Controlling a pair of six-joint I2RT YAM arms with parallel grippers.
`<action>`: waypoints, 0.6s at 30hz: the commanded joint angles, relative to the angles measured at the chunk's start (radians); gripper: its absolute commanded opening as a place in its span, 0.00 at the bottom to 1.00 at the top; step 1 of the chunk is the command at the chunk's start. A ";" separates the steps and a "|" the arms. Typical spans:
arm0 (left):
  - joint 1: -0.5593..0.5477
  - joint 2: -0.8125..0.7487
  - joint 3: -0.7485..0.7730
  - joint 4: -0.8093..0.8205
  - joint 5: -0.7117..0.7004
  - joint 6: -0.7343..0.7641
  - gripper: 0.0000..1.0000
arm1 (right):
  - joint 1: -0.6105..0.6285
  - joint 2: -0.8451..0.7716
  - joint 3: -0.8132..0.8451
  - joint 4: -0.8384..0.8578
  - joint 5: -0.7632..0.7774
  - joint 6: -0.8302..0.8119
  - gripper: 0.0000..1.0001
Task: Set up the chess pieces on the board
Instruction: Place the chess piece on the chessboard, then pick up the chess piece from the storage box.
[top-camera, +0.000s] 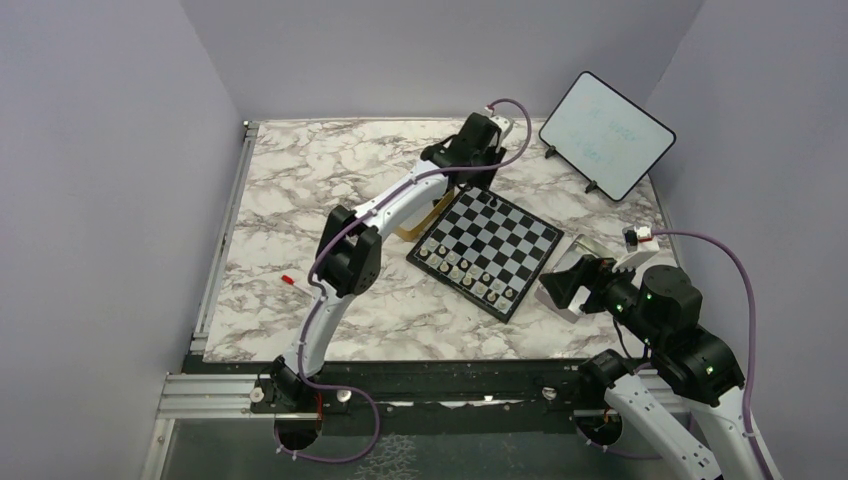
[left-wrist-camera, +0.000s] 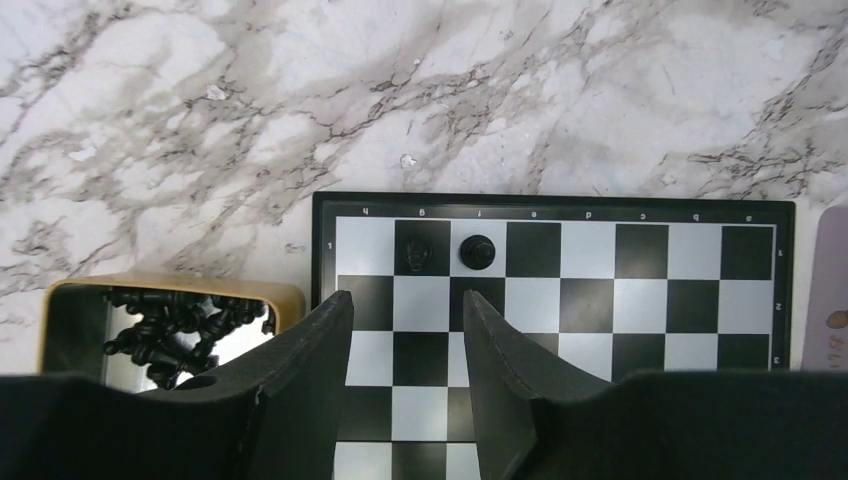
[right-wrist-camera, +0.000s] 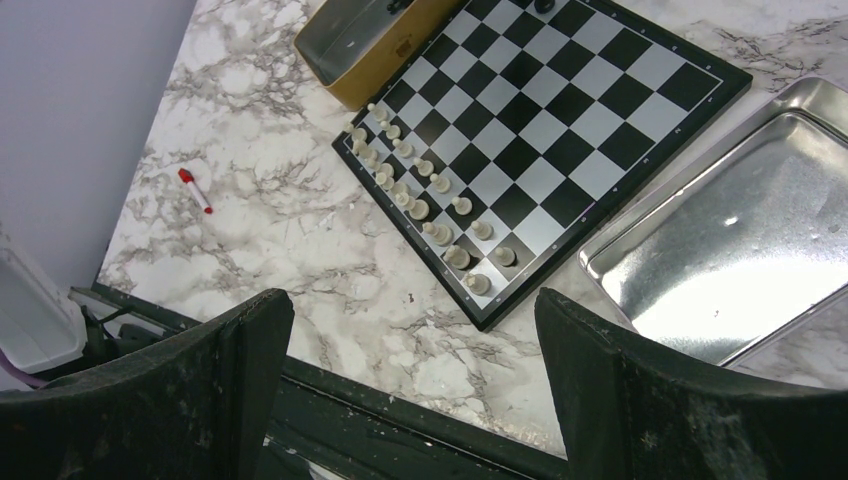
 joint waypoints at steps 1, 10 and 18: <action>0.028 -0.128 -0.078 0.018 -0.050 -0.021 0.46 | 0.005 0.009 -0.006 -0.008 0.022 0.009 0.96; 0.131 -0.193 -0.249 0.018 -0.116 -0.072 0.35 | 0.005 0.004 -0.007 -0.012 0.021 0.007 0.96; 0.186 -0.156 -0.285 0.023 -0.122 -0.072 0.34 | 0.005 0.004 -0.006 -0.016 0.019 0.008 0.96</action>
